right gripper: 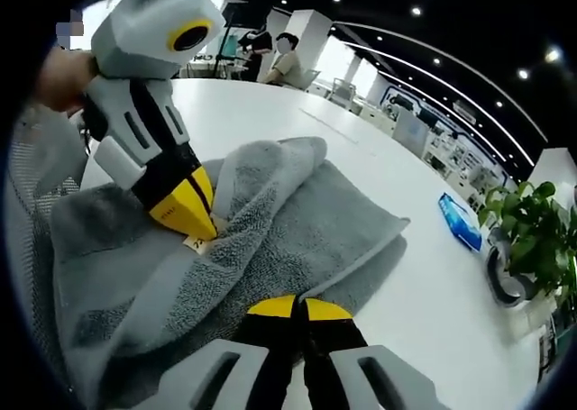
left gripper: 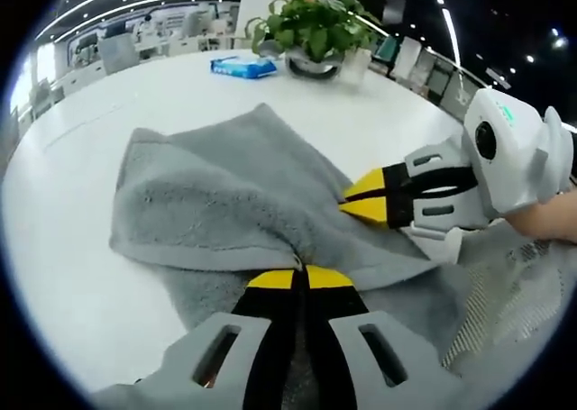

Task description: Open the folded towel by lifting each exposed corner and separating the folded layers until the towel lies flat within the target outline without major curled edges

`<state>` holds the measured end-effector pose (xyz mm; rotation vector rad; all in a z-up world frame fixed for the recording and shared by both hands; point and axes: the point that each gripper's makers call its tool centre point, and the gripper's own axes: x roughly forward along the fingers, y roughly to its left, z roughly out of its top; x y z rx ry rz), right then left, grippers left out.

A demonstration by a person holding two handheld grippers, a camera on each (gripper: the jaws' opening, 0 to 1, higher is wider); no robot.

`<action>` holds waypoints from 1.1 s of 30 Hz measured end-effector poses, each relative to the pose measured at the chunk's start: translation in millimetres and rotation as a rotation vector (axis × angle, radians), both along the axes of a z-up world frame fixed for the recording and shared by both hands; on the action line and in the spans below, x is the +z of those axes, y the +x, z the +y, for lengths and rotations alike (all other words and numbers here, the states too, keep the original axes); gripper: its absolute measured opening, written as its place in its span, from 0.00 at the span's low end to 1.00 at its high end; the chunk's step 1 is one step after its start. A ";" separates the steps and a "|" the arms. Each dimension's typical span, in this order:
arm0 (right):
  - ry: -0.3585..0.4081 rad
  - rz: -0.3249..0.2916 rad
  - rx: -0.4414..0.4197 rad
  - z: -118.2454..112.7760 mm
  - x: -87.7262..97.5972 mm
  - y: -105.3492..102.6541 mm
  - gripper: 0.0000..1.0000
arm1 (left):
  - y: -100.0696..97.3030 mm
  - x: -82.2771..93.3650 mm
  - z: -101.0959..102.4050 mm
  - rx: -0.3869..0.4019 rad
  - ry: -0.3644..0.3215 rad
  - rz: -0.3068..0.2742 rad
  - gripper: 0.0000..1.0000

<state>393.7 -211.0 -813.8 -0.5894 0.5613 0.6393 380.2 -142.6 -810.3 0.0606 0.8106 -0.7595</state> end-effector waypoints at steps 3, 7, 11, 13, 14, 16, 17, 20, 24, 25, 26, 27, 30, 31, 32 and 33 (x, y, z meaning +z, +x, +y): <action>-0.015 0.003 -0.003 0.3 0.0 0.2 0.00 | -1.7 1.3 0.0 -0.021 0.013 -0.017 0.01; -0.032 0.012 -0.013 -0.8 0.0 0.6 0.00 | -2.1 1.8 0.3 -0.019 0.005 -0.008 0.00; -0.024 0.025 -0.028 -1.4 0.0 1.3 0.00 | -2.9 3.9 2.7 -0.038 0.024 -0.030 0.00; -0.031 0.024 -0.023 -1.5 -0.3 1.6 0.00 | -0.1 5.0 6.3 -0.028 0.027 -0.025 0.00; -0.028 0.026 -0.024 -1.4 -0.3 2.0 0.00 | 0.1 5.0 7.9 -0.024 0.026 -0.021 0.00; -0.021 0.032 -0.027 -1.3 0.3 2.8 0.00 | 0.6 5.9 13.5 -0.021 0.038 -0.026 0.00; -0.023 0.033 -0.025 -1.0 0.1 2.6 0.00 | 1.9 6.5 17.9 -0.016 0.047 -0.024 0.00; -0.038 0.030 -0.018 0.3 -0.1 2.9 0.00 | 4.6 8.8 29.1 -0.006 0.066 -0.022 0.00; -0.029 0.037 -0.023 0.4 -0.1 2.2 0.00 | 6.8 10.1 48.2 0.015 0.080 -0.011 0.00; -0.028 0.037 -0.024 0.5 0.0 2.1 0.00 | 8.0 10.9 53.3 0.022 0.086 -0.019 0.00; -0.030 0.037 -0.022 0.4 -0.3 2.4 0.00 | 9.1 11.5 57.1 0.031 0.088 -0.020 0.00; -0.038 0.034 -0.014 0.6 -0.4 2.4 0.00 | 10.2 12.7 63.1 0.059 0.075 -0.003 0.00; -0.058 0.026 -0.003 1.2 -1.0 2.4 0.00 | 11.2 16.4 75.8 0.094 0.056 0.007 0.00; -0.071 0.020 0.005 1.5 -1.0 2.1 0.00 | 11.3 15.3 78.2 0.099 0.056 0.008 0.00; -0.080 0.017 0.006 2.5 -0.7 1.8 0.00 | 10.9 13.6 80.5 0.103 0.056 0.013 0.00; -0.084 0.016 0.007 2.6 -0.6 1.9 0.00 | 9.2 11.5 83.5 0.106 0.054 0.026 0.00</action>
